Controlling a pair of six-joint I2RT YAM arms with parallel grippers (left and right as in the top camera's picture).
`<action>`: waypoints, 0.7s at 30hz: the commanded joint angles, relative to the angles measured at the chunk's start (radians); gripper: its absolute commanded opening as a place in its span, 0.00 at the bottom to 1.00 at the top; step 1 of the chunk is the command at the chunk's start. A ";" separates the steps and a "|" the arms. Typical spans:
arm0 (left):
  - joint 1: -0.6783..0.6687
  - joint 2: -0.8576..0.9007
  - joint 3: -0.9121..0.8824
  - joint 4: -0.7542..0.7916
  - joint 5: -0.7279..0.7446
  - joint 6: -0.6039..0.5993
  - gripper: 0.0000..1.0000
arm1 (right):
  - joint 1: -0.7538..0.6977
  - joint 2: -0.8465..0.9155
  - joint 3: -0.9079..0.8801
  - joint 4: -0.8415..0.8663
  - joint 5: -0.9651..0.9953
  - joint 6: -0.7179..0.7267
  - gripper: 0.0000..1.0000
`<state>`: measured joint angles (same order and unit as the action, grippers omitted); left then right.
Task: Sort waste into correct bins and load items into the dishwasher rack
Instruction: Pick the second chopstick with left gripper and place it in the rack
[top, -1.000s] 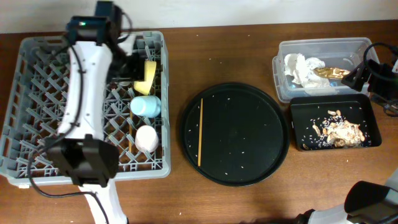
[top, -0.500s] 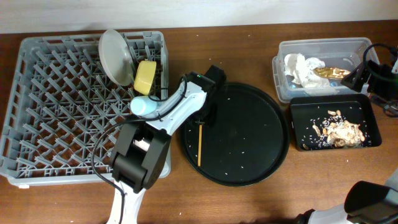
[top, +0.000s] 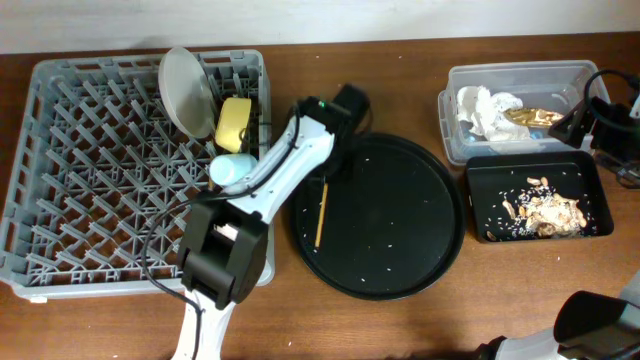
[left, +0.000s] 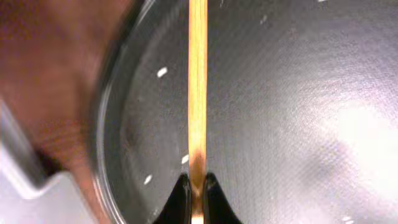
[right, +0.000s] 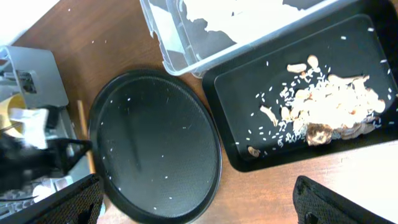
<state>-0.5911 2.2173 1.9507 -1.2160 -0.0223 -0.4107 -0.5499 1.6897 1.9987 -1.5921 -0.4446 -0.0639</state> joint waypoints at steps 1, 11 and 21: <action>0.089 -0.014 0.394 -0.268 -0.082 0.077 0.01 | 0.006 0.004 0.002 -0.001 0.009 -0.010 0.98; 0.526 -0.281 0.015 -0.267 -0.091 0.249 0.01 | 0.006 0.004 0.002 -0.006 0.012 -0.010 0.98; 0.543 -0.282 -0.347 0.075 -0.136 0.298 0.48 | 0.006 0.004 0.002 -0.005 0.013 -0.010 0.98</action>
<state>-0.0536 1.9526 1.6089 -1.1431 -0.1421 -0.1230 -0.5495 1.6897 1.9987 -1.5970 -0.4416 -0.0643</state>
